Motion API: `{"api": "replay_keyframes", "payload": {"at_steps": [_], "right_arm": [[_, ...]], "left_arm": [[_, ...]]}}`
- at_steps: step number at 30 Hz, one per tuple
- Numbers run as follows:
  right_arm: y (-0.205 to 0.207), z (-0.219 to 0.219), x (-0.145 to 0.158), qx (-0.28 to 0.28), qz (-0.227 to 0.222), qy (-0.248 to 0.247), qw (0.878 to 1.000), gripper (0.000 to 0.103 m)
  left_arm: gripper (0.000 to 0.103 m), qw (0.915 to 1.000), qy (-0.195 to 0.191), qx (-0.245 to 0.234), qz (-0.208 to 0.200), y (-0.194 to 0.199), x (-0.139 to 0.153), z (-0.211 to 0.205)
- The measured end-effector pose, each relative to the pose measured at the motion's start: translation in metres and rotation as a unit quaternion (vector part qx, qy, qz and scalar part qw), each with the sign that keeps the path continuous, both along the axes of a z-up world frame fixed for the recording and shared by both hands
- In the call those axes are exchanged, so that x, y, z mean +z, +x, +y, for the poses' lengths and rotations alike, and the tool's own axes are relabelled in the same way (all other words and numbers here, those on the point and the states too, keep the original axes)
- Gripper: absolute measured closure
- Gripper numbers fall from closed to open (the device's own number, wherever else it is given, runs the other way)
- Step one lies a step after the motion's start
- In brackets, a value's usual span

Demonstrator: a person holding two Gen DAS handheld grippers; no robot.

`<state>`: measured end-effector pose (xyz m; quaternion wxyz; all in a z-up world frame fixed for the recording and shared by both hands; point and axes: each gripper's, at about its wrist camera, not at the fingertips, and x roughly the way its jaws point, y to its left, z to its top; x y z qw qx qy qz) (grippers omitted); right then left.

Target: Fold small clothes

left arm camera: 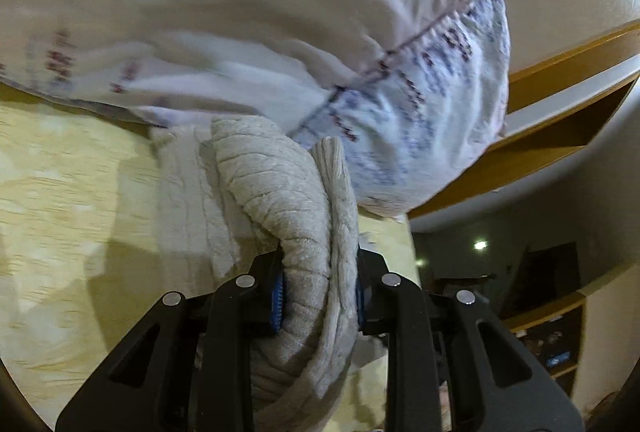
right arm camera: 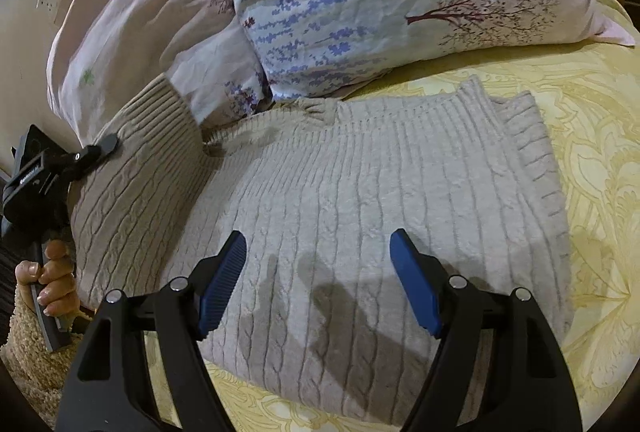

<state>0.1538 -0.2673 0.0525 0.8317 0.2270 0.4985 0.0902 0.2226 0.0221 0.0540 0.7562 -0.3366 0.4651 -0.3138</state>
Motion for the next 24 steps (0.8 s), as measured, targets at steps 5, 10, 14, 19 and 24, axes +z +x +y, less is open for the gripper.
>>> {"api": "replay_keyframes", "payload": {"at_steps": [5,10,14,19,24], "right_arm": [[-0.009,-0.017,0.006,-0.024,-0.007,0.003,1.000,0.029],[-0.017,-0.040,0.009,-0.052,-0.005,0.017,0.999,0.029],[-0.022,-0.056,0.010,-0.072,-0.003,0.053,0.996,0.029],[-0.020,-0.071,0.005,-0.083,0.007,0.172,0.982,0.029],[-0.012,-0.060,-0.004,-0.057,0.045,0.236,0.969,0.030]], "left_arm": [[0.078,0.9986,-0.016,-0.046,0.019,-0.003,-0.016,-0.052],[0.066,0.9936,-0.001,-0.091,0.066,-0.012,-0.044,-0.095],[0.021,0.9903,-0.078,-0.108,0.038,-0.020,-0.027,-0.094],[0.017,0.9984,-0.044,-0.033,-0.012,-0.025,-0.006,-0.052],[0.018,0.9970,0.069,0.033,0.007,-0.027,-0.022,-0.015]]}}
